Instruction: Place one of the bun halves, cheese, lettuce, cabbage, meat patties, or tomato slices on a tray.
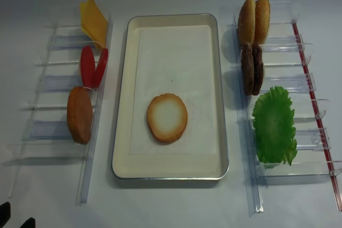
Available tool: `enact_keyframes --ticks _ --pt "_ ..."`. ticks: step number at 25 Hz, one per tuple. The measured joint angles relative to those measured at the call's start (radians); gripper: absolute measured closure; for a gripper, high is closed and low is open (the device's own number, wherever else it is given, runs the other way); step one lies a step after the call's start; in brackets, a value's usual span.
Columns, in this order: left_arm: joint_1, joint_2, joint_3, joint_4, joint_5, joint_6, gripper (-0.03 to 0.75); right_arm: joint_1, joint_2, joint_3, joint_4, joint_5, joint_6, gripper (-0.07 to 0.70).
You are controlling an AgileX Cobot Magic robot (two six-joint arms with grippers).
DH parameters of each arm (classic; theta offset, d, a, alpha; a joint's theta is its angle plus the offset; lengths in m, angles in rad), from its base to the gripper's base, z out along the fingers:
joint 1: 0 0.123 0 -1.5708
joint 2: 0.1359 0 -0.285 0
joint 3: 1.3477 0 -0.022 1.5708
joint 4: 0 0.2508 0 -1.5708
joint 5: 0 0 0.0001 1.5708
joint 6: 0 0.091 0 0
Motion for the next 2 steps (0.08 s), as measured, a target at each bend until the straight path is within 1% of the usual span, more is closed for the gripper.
enact_keyframes --ticks 2 --pt "0.0 0.0 0.0 0.0 0.0 0.0 0.386 0.0 0.0 0.0 0.0 0.0 0.0 0.444"
